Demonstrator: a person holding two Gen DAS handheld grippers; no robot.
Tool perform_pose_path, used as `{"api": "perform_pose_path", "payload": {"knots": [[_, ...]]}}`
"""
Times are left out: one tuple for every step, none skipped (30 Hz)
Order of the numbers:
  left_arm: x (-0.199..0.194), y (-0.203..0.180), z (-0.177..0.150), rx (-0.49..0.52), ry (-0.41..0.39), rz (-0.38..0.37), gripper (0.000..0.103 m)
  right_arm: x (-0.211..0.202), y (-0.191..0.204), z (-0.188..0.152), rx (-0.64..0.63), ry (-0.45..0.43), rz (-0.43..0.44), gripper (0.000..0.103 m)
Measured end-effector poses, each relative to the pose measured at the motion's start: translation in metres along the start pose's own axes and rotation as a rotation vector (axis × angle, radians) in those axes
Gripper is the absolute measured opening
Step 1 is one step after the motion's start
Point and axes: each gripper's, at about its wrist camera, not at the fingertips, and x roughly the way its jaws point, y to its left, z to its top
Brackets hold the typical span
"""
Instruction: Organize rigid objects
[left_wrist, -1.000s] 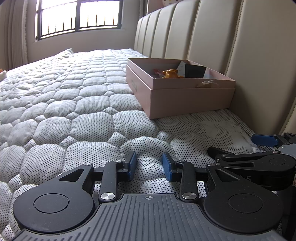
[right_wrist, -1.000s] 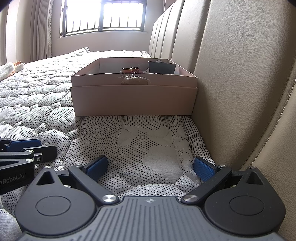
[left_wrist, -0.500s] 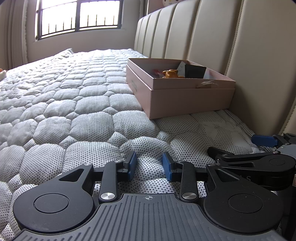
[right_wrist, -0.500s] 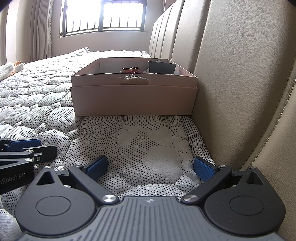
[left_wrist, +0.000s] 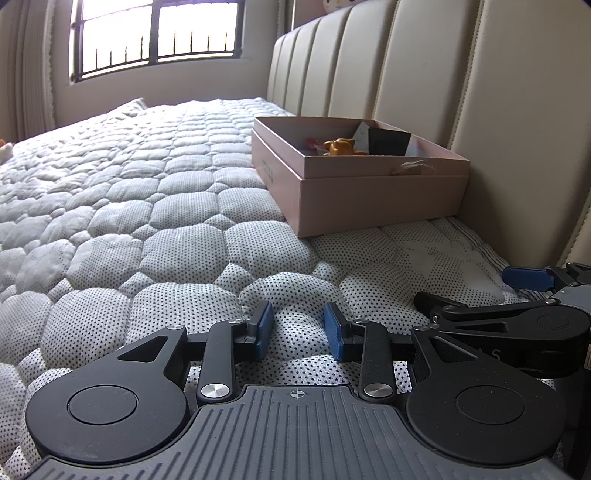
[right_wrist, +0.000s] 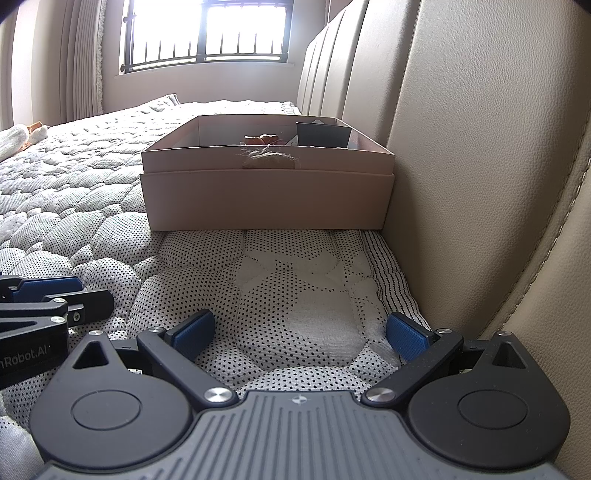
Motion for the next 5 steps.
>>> {"api": "perform_pose_path", "payload": {"knots": [[-0.0001, -0.0003, 0.0000, 0.001, 0.000, 0.001, 0.035, 0.0000, 0.0000, 0.0000, 0.000, 0.000, 0.000, 0.100], [-0.0003, -0.0009, -0.0001, 0.003, -0.002, 0.003, 0.035, 0.0000, 0.0000, 0.0000, 0.000, 0.000, 0.000, 0.100], [-0.0005, -0.0012, -0.0002, 0.005, -0.003, 0.003, 0.035, 0.0000, 0.0000, 0.0000, 0.000, 0.000, 0.000, 0.100], [-0.0005, -0.0010, -0.0003, 0.004, -0.003, 0.002, 0.035, 0.0000, 0.0000, 0.0000, 0.000, 0.000, 0.000, 0.100], [-0.0005, -0.0002, 0.0000, 0.000, -0.003, -0.001, 0.035, 0.0000, 0.0000, 0.0000, 0.000, 0.000, 0.000, 0.100]]}}
